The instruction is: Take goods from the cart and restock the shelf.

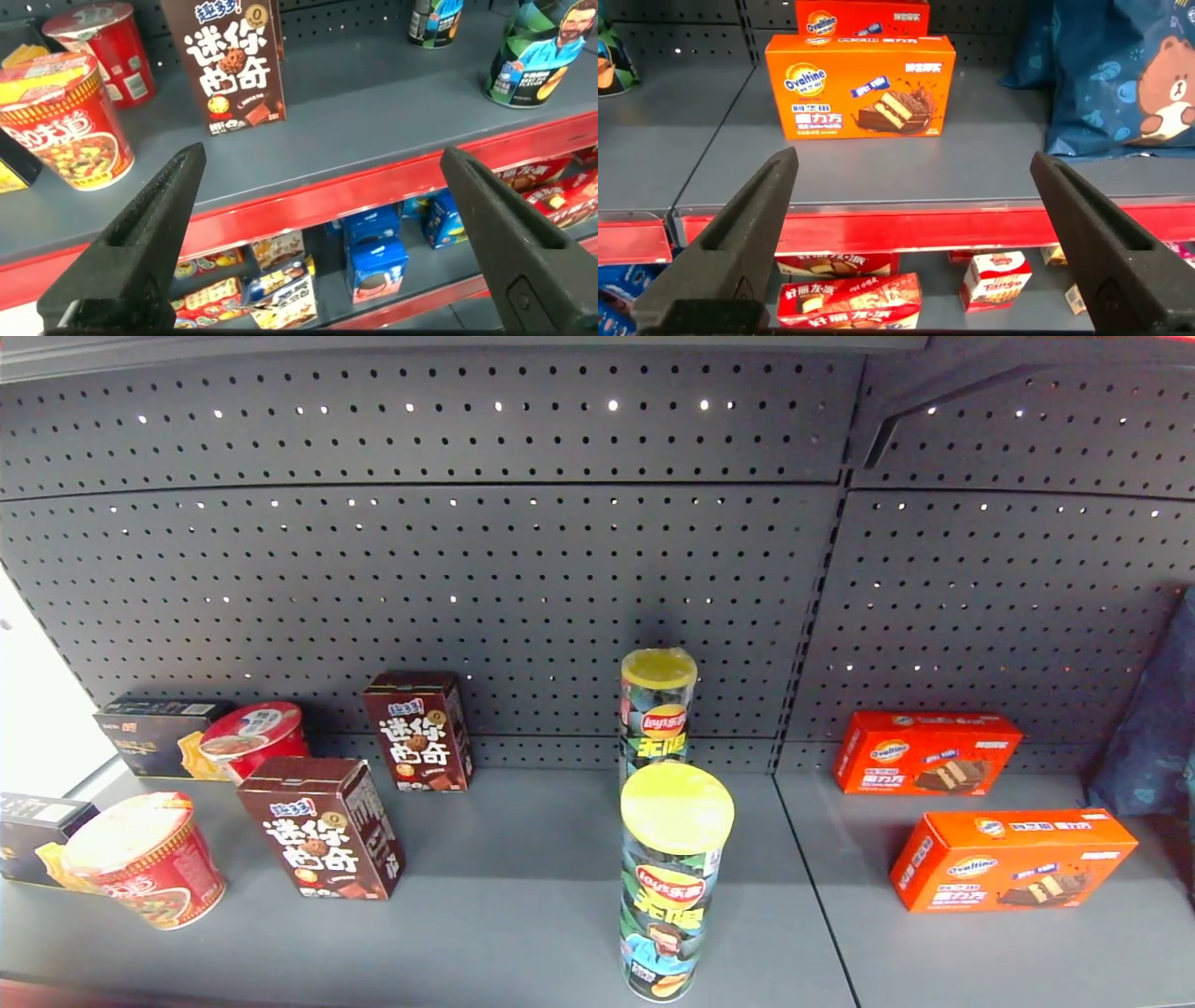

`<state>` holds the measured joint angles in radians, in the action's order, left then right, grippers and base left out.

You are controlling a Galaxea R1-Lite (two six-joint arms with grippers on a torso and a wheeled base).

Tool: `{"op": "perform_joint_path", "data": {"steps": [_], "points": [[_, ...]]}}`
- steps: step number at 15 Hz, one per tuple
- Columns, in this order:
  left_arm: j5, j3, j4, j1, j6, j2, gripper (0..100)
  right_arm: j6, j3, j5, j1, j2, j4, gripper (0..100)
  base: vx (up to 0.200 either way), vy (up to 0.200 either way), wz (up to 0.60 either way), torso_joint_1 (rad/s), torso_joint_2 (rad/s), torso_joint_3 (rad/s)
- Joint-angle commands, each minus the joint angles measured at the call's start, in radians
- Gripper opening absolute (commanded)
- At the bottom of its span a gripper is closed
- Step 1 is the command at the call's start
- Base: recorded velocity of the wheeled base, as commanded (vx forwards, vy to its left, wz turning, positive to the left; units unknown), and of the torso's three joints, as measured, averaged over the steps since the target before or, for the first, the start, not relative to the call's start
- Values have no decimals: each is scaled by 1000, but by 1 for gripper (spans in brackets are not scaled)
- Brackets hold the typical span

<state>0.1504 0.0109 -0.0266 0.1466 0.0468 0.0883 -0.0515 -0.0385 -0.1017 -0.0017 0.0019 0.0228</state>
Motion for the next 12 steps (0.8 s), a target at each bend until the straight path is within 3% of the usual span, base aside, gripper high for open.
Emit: {"op": "perform_joint_path", "data": {"steps": [1,12], "points": [[0,0,-1,1,-2,4,100,-4,0,0,0,3,0,100,0,0,0,0,0,0],[0,0,1,1,-5,4,100,-4,0,2,0,3,-1,100,0,0,0,0,0,0]]}}
